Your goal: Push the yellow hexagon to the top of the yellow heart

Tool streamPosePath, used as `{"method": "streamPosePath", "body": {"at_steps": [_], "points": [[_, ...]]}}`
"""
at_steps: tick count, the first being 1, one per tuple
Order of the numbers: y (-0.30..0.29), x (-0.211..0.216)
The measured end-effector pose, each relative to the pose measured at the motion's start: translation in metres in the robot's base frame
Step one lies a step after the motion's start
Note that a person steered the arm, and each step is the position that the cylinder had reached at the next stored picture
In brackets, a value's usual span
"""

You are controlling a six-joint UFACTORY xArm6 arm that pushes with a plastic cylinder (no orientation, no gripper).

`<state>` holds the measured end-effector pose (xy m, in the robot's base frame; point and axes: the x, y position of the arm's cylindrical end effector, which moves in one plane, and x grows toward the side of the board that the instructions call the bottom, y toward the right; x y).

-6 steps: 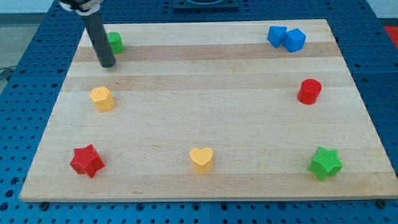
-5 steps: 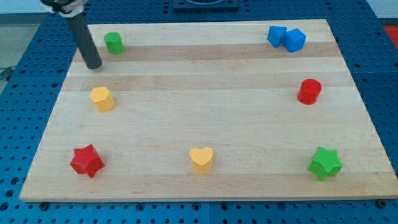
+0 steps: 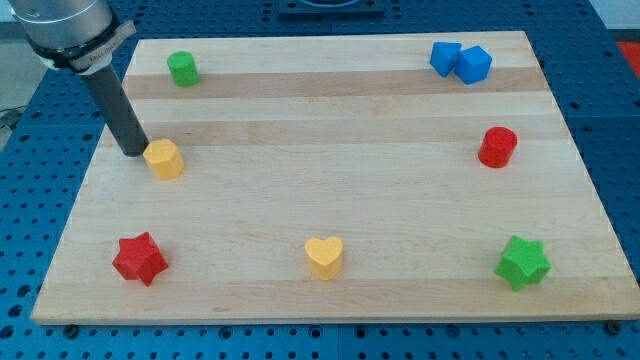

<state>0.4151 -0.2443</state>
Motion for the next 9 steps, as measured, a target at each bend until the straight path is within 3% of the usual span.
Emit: {"method": "streamPosePath", "body": {"at_steps": [4,6,7,9], "points": [[0.09,0.072],[0.091,0.098],[0.077,0.091],[0.075,0.024]]}}
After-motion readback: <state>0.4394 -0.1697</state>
